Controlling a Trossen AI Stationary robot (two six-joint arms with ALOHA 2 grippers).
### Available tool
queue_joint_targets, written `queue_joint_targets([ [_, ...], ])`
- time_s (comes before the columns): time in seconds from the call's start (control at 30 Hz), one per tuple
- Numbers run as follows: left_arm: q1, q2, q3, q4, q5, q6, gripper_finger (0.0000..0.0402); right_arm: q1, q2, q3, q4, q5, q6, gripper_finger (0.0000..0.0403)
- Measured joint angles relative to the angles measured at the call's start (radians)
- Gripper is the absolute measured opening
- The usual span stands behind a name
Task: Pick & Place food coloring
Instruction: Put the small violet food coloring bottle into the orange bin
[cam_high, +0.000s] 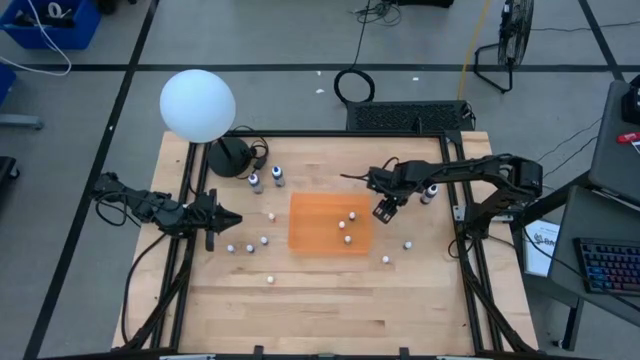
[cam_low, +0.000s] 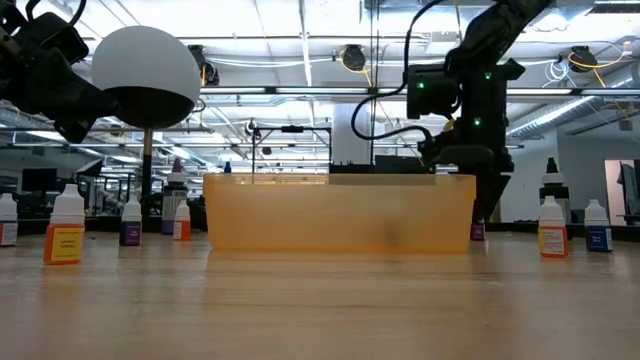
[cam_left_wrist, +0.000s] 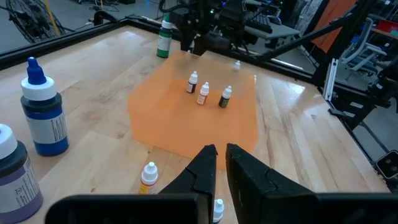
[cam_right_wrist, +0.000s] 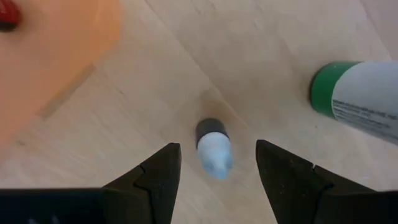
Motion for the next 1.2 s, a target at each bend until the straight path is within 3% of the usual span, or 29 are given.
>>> queue_joint_targets([
  [0.3,0.0,0.0,0.0,0.0,0.0,0.0,0.0042,-0.002,-0.003,-0.054,0.116,-0.016,0.007,0.0196],
  [1.2,0.0,0.0,0.0,0.0,0.0,0.0,0.0042,-0.001,0.0,-0.06,0.123,-0.004,0.0,0.0196],
])
